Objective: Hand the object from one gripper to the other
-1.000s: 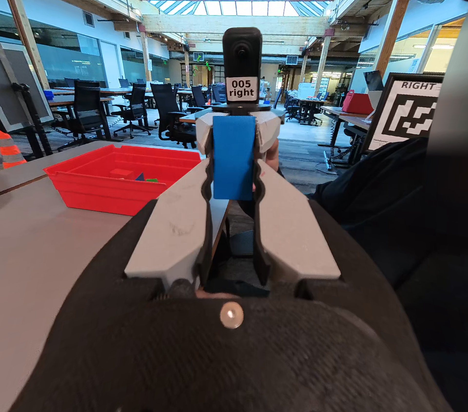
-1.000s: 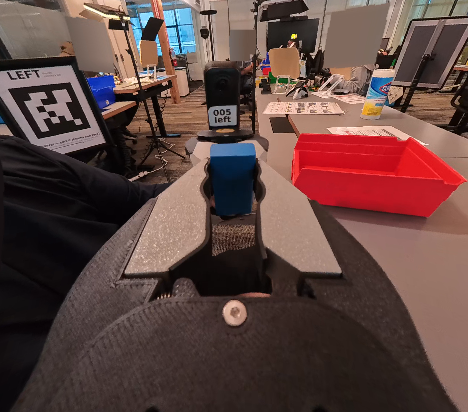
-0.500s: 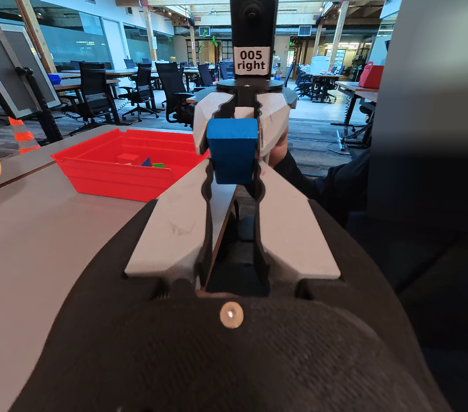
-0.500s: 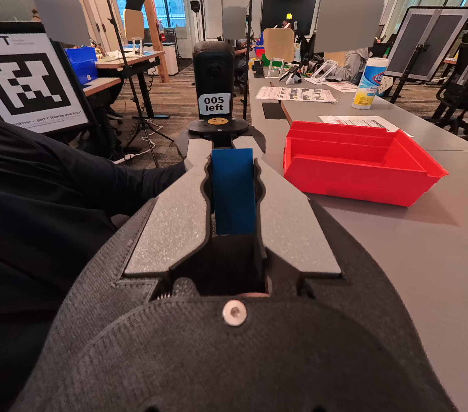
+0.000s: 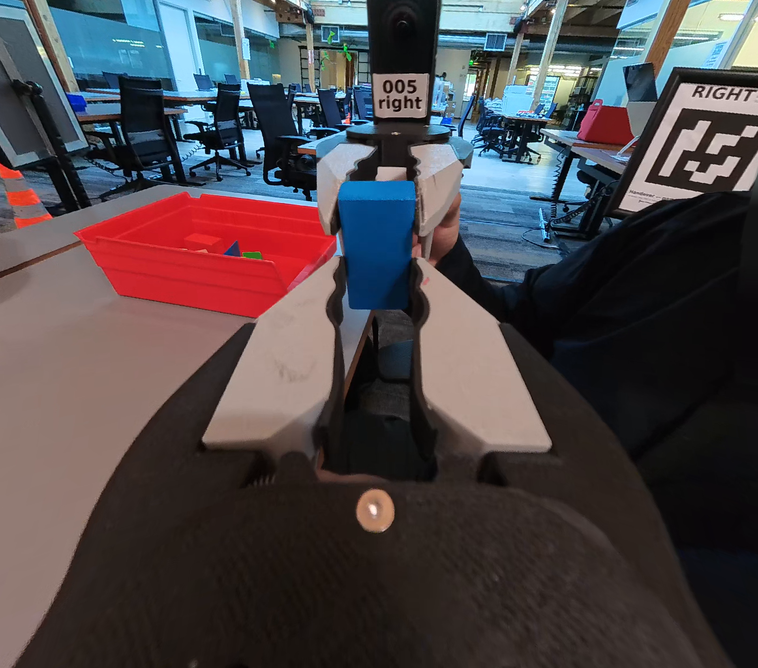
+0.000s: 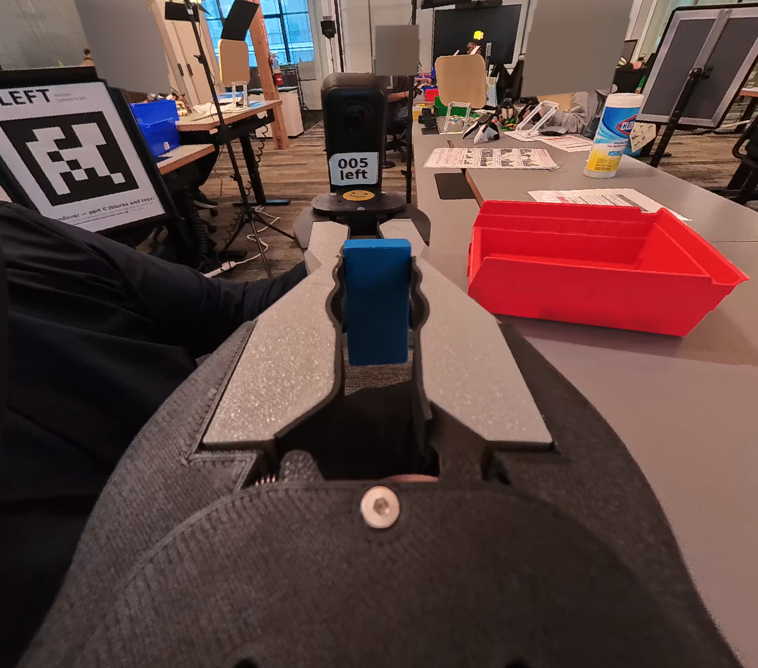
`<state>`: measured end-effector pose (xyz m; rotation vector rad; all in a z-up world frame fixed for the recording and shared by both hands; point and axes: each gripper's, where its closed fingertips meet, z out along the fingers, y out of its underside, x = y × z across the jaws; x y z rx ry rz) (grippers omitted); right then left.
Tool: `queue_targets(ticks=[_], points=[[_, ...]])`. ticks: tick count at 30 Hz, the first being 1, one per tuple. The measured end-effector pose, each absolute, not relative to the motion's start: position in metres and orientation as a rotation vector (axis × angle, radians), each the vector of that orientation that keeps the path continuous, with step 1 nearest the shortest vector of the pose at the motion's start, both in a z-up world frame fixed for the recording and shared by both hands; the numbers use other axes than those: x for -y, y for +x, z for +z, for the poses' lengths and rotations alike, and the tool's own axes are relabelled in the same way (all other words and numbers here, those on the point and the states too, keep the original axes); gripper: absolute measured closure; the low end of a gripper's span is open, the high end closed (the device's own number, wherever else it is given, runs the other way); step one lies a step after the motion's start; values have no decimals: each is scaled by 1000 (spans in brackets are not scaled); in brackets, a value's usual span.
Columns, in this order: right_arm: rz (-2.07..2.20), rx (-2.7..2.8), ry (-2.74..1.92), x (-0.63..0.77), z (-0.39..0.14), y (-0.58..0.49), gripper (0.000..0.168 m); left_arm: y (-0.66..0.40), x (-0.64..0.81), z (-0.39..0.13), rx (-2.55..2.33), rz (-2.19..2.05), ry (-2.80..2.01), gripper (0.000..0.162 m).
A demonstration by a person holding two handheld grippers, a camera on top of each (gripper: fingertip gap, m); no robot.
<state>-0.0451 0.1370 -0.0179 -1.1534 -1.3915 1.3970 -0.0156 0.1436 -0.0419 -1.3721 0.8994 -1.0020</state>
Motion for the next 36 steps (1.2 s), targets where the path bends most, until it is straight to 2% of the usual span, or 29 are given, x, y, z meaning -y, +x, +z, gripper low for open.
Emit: queue_targets(ticks=[16, 20, 24, 27, 29, 36], points=[[1371, 1381, -1202, -147, -21, -44, 138, -17, -149, -46, -867, -1024, -1409, 133], [1346, 1275, -1227, -174, -10, -27, 138, -28, -153, -46, -849, -1001, -1441, 112], [967, 1046, -1313, -254, -2, 26, 139, -47, -162, -40, -795, -910, -1464, 113], [560, 846, -1494, -336, -22, 95, 139, -58, -162, -33, -769, -889, -1448, 116], [433, 752, -1608, -375, -44, 134, 139, -62, -164, -30, -751, -885, -1440, 118], [561, 711, -1929, -425, -130, 160, 139, -61, -168, -34, -753, -849, -1456, 120]])
